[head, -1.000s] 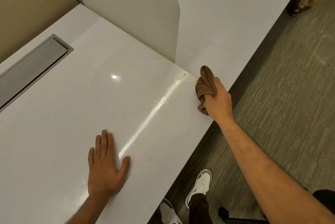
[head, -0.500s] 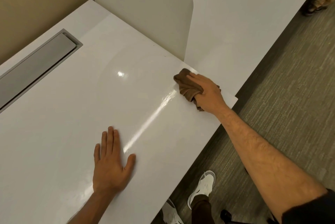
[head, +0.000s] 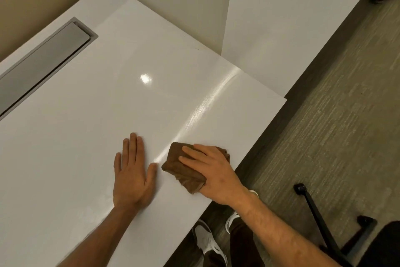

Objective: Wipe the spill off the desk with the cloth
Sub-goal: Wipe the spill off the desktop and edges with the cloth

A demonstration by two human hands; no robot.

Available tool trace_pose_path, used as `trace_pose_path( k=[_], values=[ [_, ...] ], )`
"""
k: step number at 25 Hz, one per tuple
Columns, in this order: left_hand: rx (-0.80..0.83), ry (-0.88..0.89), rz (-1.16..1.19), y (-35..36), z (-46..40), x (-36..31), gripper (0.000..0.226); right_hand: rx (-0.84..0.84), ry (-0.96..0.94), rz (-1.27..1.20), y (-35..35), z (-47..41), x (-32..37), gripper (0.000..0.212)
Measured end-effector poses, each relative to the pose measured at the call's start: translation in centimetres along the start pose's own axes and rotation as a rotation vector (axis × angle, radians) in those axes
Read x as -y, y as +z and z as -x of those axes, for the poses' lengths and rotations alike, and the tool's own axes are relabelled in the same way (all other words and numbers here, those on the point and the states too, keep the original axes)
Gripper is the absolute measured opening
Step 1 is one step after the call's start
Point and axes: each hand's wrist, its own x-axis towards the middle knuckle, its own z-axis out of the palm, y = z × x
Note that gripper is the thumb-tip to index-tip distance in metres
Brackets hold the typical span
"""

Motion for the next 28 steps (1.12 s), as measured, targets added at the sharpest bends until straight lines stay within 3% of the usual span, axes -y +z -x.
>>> trace_pose_path(
  k=[5, 8, 9, 11, 13, 15, 17, 20, 28],
  values=[
    [0.005, -0.001, -0.004, 0.1, 0.0, 0.1, 0.074, 0.004, 0.012, -0.137, 1.9, 3.9, 3.7, 0.046],
    [0.009, -0.004, -0.01, 0.0, 0.0, 0.0, 0.076, 0.004, 0.338, -0.607, -1.5, 2.7, 4.1, 0.05],
    [0.007, -0.005, -0.007, 0.0, 0.1, 0.1, 0.077, -0.05, 0.444, -0.746, -3.2, 1.7, 3.7, 0.053],
    [0.004, -0.008, -0.002, 0.1, 0.1, 0.0, 0.078, -0.314, 0.536, -0.811, -6.8, -0.9, 2.0, 0.052],
    [-0.002, -0.011, -0.002, 0.1, 0.0, -0.1, 0.078, -0.604, 0.571, -0.684, -9.6, -4.0, -0.4, 0.047],
    [-0.006, -0.01, 0.002, 0.0, 0.1, 0.0, 0.079, -0.687, 0.66, -0.401, -10.8, -6.6, -3.0, 0.051],
    [-0.006, -0.007, 0.008, -0.2, 0.1, -0.1, 0.08, -0.527, 0.781, -0.038, -10.5, -8.0, -5.6, 0.06],
    [-0.014, -0.005, 0.01, -0.1, 0.0, -0.2, 0.08, -0.355, 0.677, 0.336, -9.7, -9.3, -7.6, 0.071],
    [-0.016, -0.012, 0.025, -0.2, 0.0, -0.3, 0.081, -0.152, 0.413, 0.38, -9.4, -19.1, -9.6, 0.07]
  ],
)
